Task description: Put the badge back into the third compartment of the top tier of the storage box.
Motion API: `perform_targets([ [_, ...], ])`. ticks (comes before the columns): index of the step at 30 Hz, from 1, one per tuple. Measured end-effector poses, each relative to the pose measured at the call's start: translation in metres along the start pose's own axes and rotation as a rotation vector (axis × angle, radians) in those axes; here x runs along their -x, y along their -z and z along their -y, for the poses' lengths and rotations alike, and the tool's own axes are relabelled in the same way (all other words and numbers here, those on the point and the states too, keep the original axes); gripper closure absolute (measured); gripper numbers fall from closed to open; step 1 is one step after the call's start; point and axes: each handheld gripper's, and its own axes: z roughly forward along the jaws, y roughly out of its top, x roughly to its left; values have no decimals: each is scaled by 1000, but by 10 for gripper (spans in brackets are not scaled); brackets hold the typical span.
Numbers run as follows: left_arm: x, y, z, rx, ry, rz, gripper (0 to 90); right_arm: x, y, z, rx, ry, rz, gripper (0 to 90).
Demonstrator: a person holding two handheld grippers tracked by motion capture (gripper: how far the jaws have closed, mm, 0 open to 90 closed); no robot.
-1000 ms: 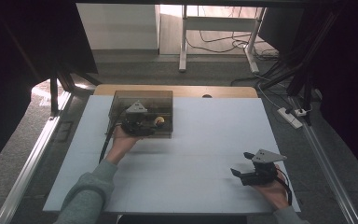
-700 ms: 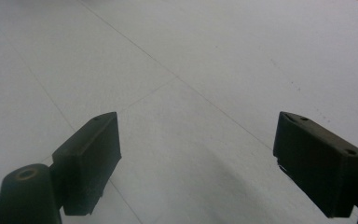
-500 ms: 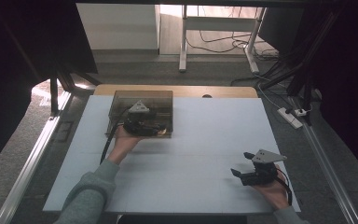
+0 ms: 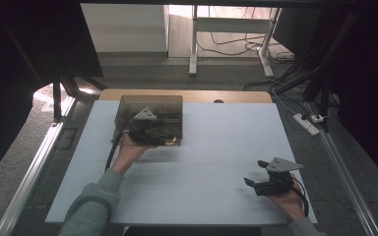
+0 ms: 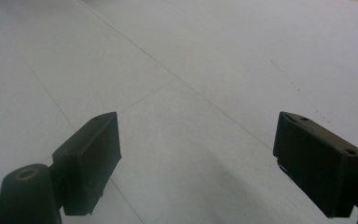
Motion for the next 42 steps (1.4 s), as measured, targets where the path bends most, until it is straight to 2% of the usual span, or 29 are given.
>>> perform_targets([
  [8,15,14,5,11,-23,1,267,0,3,0,20,-13,-3,147],
  [18,15,14,7,4,-25,-5,256,0,4,1,23,-20,6,147],
  [23,18,20,10,6,-29,-6,244,2,5,3,28,-26,1,149],
  [33,30,36,33,-2,-53,-22,237,2,5,2,37,-28,-3,150],
  [35,33,39,39,-10,-60,-23,234,2,5,2,25,-21,1,150],
  [42,37,48,61,-21,-59,-29,232,-2,8,3,26,-14,7,150],
])
